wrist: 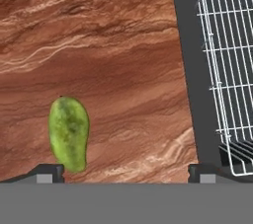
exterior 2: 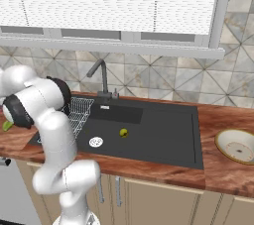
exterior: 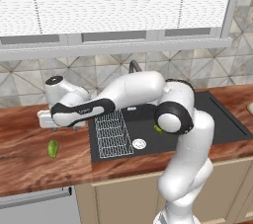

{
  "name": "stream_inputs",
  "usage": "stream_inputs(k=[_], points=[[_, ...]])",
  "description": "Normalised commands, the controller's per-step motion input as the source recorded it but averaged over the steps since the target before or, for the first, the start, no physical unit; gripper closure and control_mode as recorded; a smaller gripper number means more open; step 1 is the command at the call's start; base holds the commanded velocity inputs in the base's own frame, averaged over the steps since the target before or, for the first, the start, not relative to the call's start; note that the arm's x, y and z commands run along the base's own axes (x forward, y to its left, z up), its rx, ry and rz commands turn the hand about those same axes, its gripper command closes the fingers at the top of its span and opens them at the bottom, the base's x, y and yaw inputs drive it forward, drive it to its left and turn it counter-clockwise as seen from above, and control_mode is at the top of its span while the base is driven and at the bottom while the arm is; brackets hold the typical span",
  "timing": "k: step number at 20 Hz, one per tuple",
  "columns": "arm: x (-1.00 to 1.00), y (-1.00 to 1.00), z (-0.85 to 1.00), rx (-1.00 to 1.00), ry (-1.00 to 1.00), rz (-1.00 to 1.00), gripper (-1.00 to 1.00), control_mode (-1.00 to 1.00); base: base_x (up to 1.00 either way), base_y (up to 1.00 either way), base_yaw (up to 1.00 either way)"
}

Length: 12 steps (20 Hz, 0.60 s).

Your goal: Remove the mango and pear from the sink. Then move the bowl and cup from the counter to the sink for washing.

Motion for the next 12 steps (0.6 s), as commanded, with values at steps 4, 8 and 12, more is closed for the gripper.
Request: stream_inputs(k=[4, 8, 12], points=[[-0.13, -0.44, 0.24, 0.03, -0.01, -0.03, -1.0, -1.0, 0.0, 0.0, 0.0], [-0.14, -0.44, 0.23, 0.0, 0.0, -0.02, -1.0, -1.0, 0.0, 0.0, 0.0], [-0.13, -0.4, 0.23, 0.0, 0.08, -0.02, -1.0, -1.0, 0.0, 0.0, 0.0]])
